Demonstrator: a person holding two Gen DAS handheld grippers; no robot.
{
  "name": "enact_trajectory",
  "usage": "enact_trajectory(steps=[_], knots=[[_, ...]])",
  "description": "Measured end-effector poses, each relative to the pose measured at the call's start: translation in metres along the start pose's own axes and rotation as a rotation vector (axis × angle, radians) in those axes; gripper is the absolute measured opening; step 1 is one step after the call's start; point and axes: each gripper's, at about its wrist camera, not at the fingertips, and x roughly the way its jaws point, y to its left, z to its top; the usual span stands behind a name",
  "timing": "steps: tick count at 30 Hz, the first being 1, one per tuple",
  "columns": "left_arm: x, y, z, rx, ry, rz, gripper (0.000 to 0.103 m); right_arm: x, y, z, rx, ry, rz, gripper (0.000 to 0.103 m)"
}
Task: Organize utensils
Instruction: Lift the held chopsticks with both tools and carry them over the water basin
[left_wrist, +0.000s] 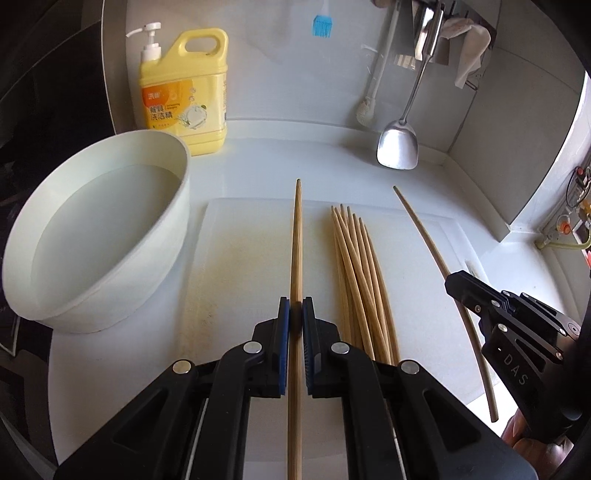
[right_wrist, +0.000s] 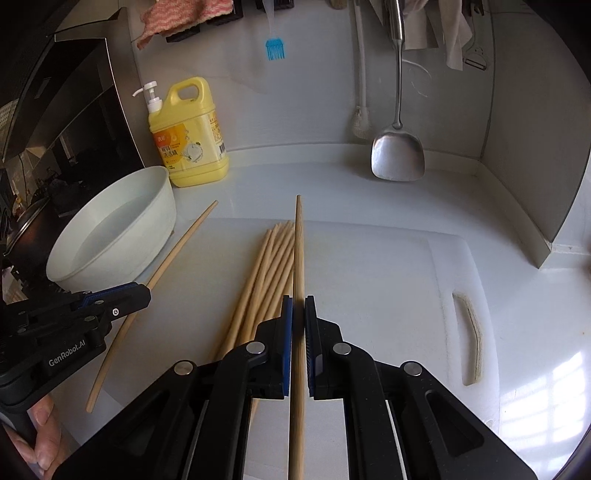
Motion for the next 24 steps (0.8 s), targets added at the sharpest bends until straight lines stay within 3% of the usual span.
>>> enact_trajectory(steps=[6,11,16,24], knots=[[-0.047,0.037,0.02,-0.091,-0.03,0.051,0.007,-0.018,0.043,0.042,-0.071,-0.031,0.099,0.006],[-0.069,0.088,0.036,-0.142,-0.057,0.114,0.007,-0.008,0.099,0.076,-0.114,-0.042,0.196,0.006],[-0.064,0.149,0.052,-0.155,-0.043,0.158,0.007,0.023,0.153,0.101,-0.098,-0.026,0.248,0.006],[-0.027,0.23,0.077,-0.135,0.006,0.152,0.007,0.095,0.226,0.124,-0.044,0.064,0.273,0.006]])
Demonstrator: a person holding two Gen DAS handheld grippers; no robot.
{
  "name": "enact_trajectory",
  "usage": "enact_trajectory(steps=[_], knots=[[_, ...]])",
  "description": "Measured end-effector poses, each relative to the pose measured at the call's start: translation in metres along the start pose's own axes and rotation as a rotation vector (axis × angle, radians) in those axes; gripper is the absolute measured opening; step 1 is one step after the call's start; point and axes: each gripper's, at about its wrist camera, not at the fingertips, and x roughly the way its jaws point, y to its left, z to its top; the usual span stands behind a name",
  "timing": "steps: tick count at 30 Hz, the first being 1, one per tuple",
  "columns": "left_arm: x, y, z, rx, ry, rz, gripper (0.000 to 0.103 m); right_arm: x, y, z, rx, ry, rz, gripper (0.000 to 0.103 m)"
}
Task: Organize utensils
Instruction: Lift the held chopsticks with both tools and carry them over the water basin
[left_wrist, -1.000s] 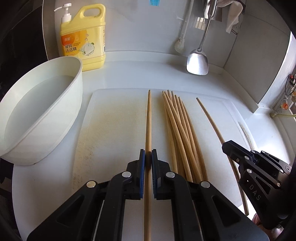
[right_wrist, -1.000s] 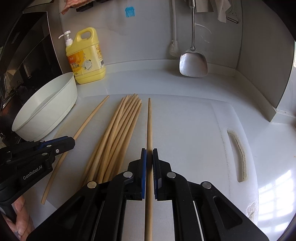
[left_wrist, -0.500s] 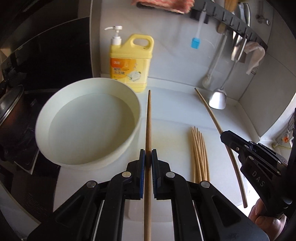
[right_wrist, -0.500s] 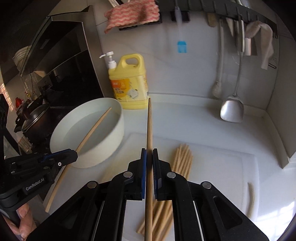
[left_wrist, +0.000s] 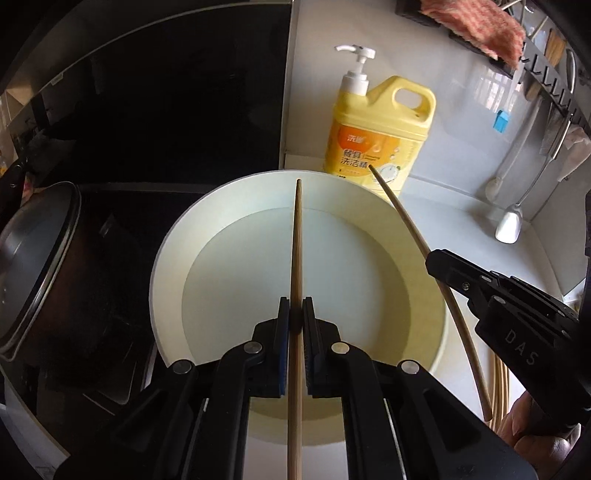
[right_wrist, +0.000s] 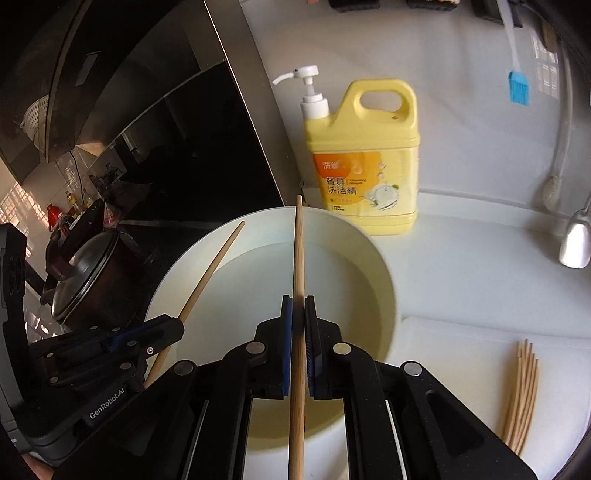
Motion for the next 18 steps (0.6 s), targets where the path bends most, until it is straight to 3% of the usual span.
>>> enact_trajectory(steps=[9,18], knots=[[0.057,0.028,0.014,0.011,0.082,-0.034,0.007,0.07,0.014,0.011,0.088,0.129,-0.031,0.006],[0.089,0.026,0.014,0.035,0.148,-0.058,0.008,0.097,0.011,0.009,0.121,0.224,-0.084,0.006]])
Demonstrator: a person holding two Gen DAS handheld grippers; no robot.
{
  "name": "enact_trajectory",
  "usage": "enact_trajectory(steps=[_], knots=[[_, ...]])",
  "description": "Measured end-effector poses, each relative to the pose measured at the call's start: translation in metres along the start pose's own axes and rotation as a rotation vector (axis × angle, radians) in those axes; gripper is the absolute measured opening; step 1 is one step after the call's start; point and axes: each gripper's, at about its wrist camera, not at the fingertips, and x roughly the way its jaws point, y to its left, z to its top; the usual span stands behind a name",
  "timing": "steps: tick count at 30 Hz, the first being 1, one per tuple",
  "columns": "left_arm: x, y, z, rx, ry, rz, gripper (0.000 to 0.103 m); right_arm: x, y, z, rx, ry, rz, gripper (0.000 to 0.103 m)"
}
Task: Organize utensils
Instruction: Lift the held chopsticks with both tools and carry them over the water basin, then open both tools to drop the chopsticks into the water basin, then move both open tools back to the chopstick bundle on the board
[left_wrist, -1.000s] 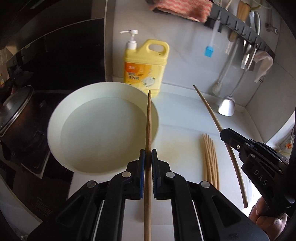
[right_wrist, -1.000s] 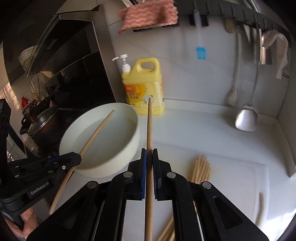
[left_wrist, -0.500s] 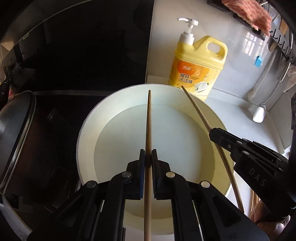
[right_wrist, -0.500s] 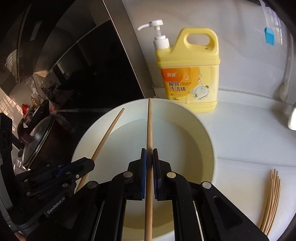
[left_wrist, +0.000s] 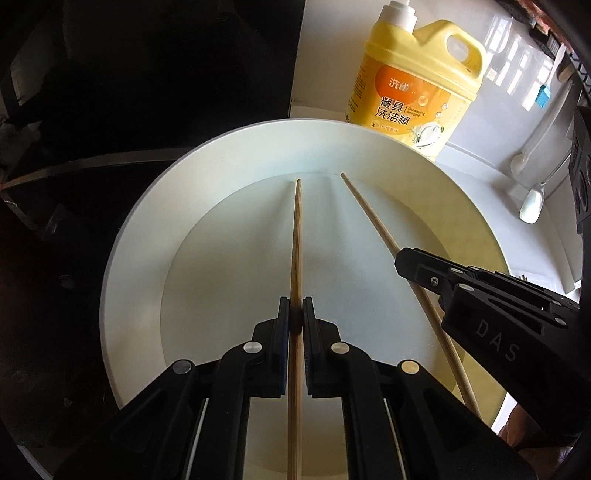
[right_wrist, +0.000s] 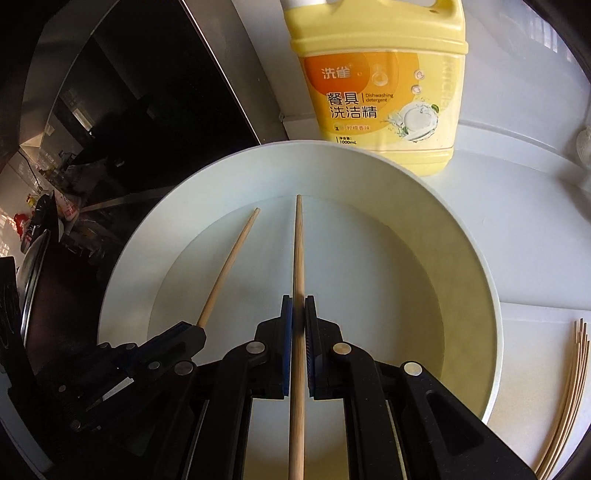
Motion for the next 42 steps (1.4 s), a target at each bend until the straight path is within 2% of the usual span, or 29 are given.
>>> enact_trajectory(steps=[8,15,17,22,34,42], knots=[[0.019,0.002,-0.001,0.006,0.065,0.013,0.008,0.017,0.0,0.002,0.014,0.059,-0.013,0.006],[0.023,-0.002,0.001,0.021,0.091,0.035,0.008,0.022,0.0,-0.002,0.017,0.091,-0.017,0.007],[0.021,-0.001,0.001,0.013,0.097,0.04,0.013,0.021,0.0,-0.002,0.016,0.087,-0.023,0.007],[0.005,0.008,-0.002,-0.001,0.06,0.071,0.048,0.01,-0.001,-0.002,0.01,0.053,-0.039,0.023],[-0.042,0.017,-0.011,-0.038,-0.029,0.14,0.082,-0.033,-0.004,-0.014,-0.035,-0.027,-0.045,0.046],[-0.071,0.003,-0.026,-0.075,-0.059,0.167,0.089,-0.066,-0.008,-0.027,-0.068,-0.057,-0.031,0.053]])
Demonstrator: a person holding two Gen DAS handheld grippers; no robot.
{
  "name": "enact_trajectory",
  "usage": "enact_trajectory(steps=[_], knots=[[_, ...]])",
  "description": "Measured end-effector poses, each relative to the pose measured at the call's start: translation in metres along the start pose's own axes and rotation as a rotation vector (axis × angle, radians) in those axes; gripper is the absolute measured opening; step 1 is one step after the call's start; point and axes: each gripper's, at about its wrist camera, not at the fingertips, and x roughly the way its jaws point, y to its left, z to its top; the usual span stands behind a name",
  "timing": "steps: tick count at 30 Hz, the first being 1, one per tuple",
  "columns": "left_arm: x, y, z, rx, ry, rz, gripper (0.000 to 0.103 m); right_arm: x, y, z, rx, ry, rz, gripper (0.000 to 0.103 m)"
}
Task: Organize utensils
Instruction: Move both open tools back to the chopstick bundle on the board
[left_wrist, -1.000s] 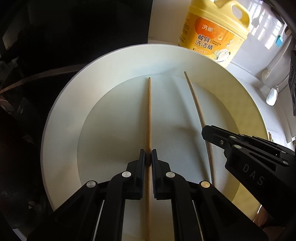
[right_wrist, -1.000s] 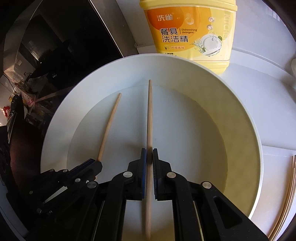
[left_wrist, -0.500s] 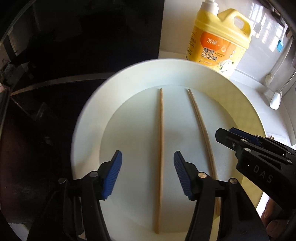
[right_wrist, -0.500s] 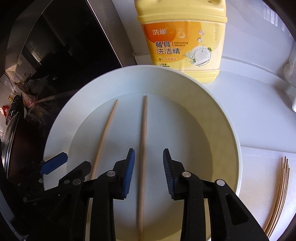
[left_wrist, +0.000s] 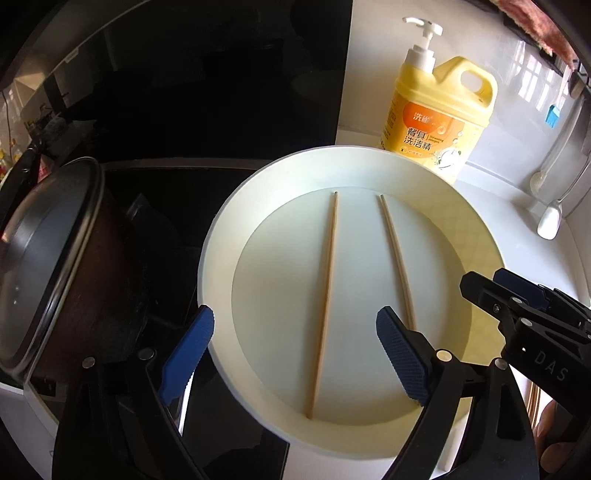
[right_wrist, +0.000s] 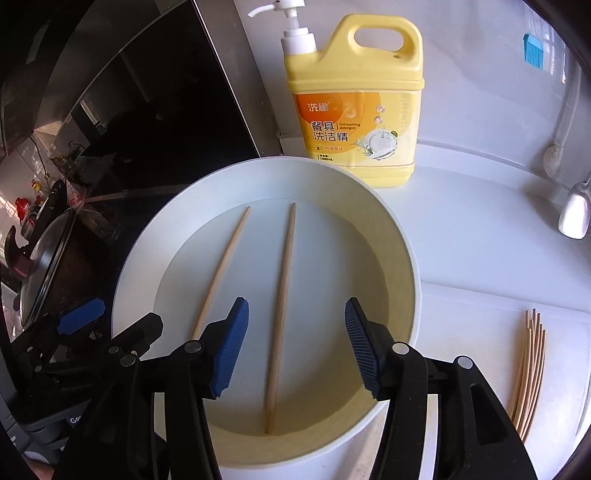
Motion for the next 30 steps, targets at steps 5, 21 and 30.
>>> enact_trajectory(steps=[5,21,30], knots=[[-0.017,-0.018,-0.011,-0.019,-0.005,0.007,0.09,-0.025,-0.014,-0.016,-0.008,-0.013,0.012,0.055],[-0.076,-0.108,-0.073,-0.005,-0.028,0.013,0.096,-0.115,-0.105,-0.099,0.017,-0.028,0.005,0.061],[-0.099,-0.155,-0.117,0.022,-0.03,-0.009,0.096,-0.144,-0.168,-0.148,0.05,-0.048,-0.03,0.064]])
